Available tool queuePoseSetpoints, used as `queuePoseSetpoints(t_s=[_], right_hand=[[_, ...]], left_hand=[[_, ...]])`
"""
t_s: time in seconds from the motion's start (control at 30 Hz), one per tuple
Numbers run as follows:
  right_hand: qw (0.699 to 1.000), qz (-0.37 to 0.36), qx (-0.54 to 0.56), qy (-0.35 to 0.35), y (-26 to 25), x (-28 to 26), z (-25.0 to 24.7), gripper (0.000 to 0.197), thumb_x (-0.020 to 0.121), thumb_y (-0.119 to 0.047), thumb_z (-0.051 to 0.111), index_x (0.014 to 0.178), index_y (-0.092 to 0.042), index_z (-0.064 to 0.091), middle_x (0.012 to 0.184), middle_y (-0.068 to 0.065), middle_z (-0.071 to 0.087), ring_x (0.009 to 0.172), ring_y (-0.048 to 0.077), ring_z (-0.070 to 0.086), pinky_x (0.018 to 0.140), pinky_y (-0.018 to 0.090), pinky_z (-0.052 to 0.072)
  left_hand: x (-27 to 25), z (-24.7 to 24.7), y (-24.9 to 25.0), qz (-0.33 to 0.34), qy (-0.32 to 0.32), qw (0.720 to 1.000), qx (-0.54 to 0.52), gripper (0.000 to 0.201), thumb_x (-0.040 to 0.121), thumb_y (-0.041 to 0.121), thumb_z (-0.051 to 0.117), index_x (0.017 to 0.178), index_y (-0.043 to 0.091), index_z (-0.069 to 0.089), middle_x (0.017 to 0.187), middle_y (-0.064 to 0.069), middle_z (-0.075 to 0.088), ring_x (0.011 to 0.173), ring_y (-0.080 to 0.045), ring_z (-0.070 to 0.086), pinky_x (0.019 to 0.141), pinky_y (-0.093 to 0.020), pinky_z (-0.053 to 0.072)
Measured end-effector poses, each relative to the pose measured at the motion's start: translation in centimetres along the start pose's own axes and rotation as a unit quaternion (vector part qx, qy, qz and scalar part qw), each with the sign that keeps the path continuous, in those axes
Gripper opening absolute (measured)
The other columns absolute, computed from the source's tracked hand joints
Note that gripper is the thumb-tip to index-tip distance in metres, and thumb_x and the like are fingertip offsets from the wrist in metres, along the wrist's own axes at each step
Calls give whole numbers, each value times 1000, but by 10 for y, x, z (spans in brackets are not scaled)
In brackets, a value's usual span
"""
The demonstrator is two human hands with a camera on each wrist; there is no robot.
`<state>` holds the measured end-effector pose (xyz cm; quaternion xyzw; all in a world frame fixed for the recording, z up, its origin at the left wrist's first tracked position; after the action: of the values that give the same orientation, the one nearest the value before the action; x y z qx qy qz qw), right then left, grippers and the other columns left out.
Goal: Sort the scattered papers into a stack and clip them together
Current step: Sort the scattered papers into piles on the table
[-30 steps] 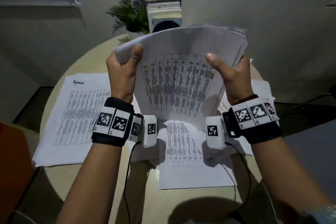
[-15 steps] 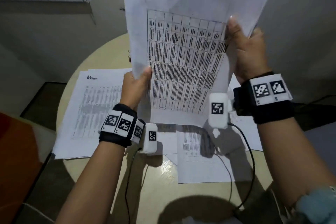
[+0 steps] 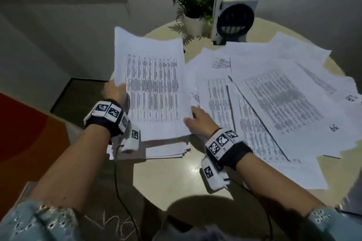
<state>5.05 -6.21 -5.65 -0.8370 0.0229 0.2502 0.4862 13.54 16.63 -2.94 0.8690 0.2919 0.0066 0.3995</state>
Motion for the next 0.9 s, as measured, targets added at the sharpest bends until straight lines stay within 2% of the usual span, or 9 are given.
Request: queuePoseSetpoints(t_s=[0.13,0.2,0.27,0.33,0.43,0.53,0.7,0.8,0.9], right_hand=[[987,82,-128,-52,19,6,34,7,84,-9,51,79,-8,46,78,3,49,69,17,48,56,22,36],[976,117,-178,-46,25,7,44,16,82,-7,55,92,-10,44,88,4,47,77,18,49,60,24,41],[975,121,-188,9,27,9,49,46,80,-8,59,120,-6,37,113,10,45,104,24,48,80,33,46],[972,114,-192,69,27,12,54,67,81,-13,59,136,-4,22,133,12,34,123,28,36,96,38,40],[972,126,-188,68,25,15,68,83,86,-26,56,144,-1,2,145,15,21,133,31,23,106,40,32],[972,132,-190,36,23,15,78,87,88,-33,53,144,0,-4,147,16,16,135,32,19,108,43,30],[981,92,-142,93,26,17,29,67,90,-31,51,143,-6,18,145,15,24,134,30,23,109,41,28],[967,84,-108,214,40,12,-35,58,89,-23,56,139,-8,32,143,16,33,132,30,30,110,41,29],[938,156,-173,256,72,-5,-94,60,85,-22,58,137,-5,32,141,19,31,130,36,29,105,46,32]], left_hand=[[5,10,-47,-36,-49,996,69,35,93,15,47,119,-5,58,118,-28,60,109,-42,57,89,-41,46],[7,16,-63,-50,-61,993,93,35,92,19,48,117,-3,59,117,-27,61,108,-41,57,89,-40,47],[11,16,-72,-65,-42,988,132,39,90,25,52,121,1,55,129,-26,51,118,-40,47,99,-43,41],[10,16,-77,-101,-40,985,133,57,88,34,57,133,3,41,143,-23,33,132,-39,31,108,-46,31],[2,29,-81,-132,-79,983,96,78,86,43,57,140,-2,25,149,-21,26,136,-39,28,111,-48,29],[-3,41,-80,-136,-78,984,88,81,86,42,60,140,-4,22,149,-22,24,138,-39,24,112,-47,25],[-11,42,-58,-113,-24,985,126,88,85,38,61,146,1,10,152,-20,13,142,-34,12,116,-48,11],[-26,56,-21,-22,-21,996,86,63,88,25,58,140,4,29,147,-18,23,135,-33,26,112,-46,24],[-55,87,17,59,-109,992,-3,20,91,8,47,108,4,58,113,-11,54,98,-21,53,84,-27,47]])
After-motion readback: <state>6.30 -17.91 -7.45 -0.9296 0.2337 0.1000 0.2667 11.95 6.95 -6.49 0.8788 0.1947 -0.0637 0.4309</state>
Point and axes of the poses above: each hand's wrist, its own x-axis towards the middle knuckle, its own z-axis out of the palm, y = z × x, the point moved 3 cm from there along x, towards the middle knuckle
